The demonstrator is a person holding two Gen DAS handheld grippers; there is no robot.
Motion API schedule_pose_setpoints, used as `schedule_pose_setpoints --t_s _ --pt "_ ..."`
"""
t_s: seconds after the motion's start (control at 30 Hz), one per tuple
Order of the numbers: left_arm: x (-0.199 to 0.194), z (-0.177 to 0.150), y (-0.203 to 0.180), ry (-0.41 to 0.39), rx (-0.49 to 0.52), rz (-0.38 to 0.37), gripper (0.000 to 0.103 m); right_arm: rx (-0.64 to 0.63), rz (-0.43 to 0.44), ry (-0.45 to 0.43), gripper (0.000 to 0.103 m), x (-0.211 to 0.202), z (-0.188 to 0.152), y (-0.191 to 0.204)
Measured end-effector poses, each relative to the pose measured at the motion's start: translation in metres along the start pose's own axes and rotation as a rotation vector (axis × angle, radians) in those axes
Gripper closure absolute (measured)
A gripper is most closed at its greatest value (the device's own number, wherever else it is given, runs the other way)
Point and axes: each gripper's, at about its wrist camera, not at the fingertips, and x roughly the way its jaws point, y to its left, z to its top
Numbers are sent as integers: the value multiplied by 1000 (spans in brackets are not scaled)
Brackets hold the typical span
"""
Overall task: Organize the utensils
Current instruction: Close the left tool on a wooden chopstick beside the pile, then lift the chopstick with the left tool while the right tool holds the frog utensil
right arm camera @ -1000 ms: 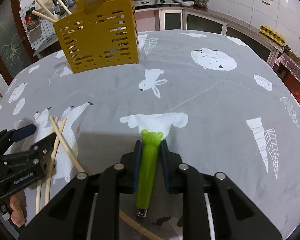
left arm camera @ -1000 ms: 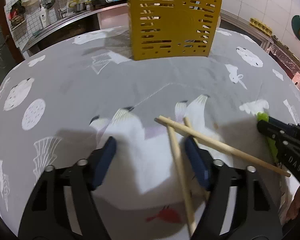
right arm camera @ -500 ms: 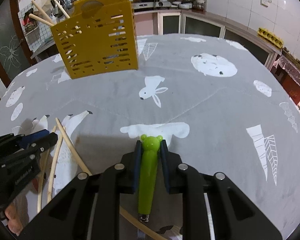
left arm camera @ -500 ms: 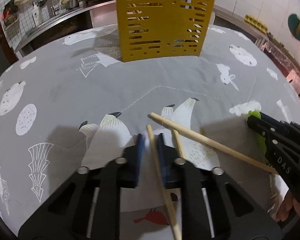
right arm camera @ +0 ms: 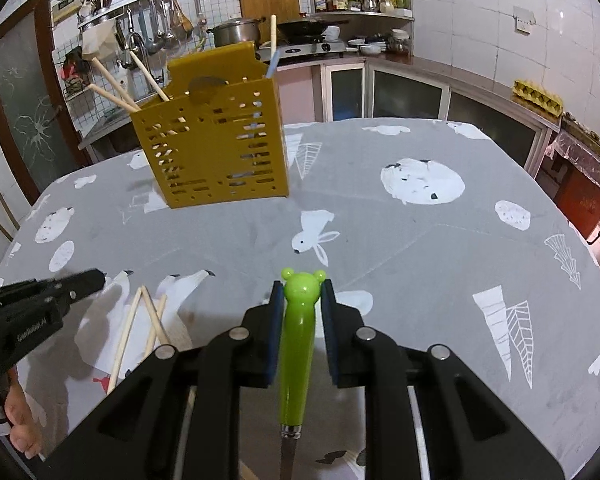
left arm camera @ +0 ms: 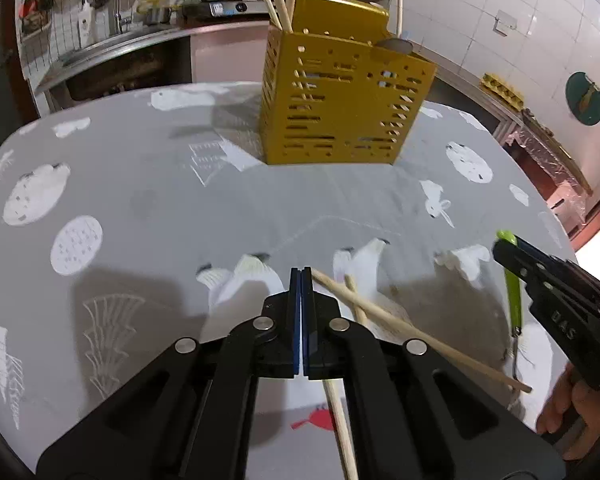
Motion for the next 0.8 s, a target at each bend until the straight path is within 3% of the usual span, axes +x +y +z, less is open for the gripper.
schedule_pose_setpoints --t_s 0.13,0.2,0.33,0.4,0.8 --pt "10 -12 -2 17 -1 28 99 -4 12 26 84 10 -2 -2" --pt "15 -17 -2 14 -7 47 80 0 17 27 84 13 -4 -3" --pt "15 -25 -8 -31 12 76 69 22 24 17 84 19 -5 -11" --pt "12 -27 -14 -65 30 97 58 35 30 12 84 20 -5 -15" --pt "30 -37 -26 -36 64 184 60 60 29 9 84 30 -13 -20"
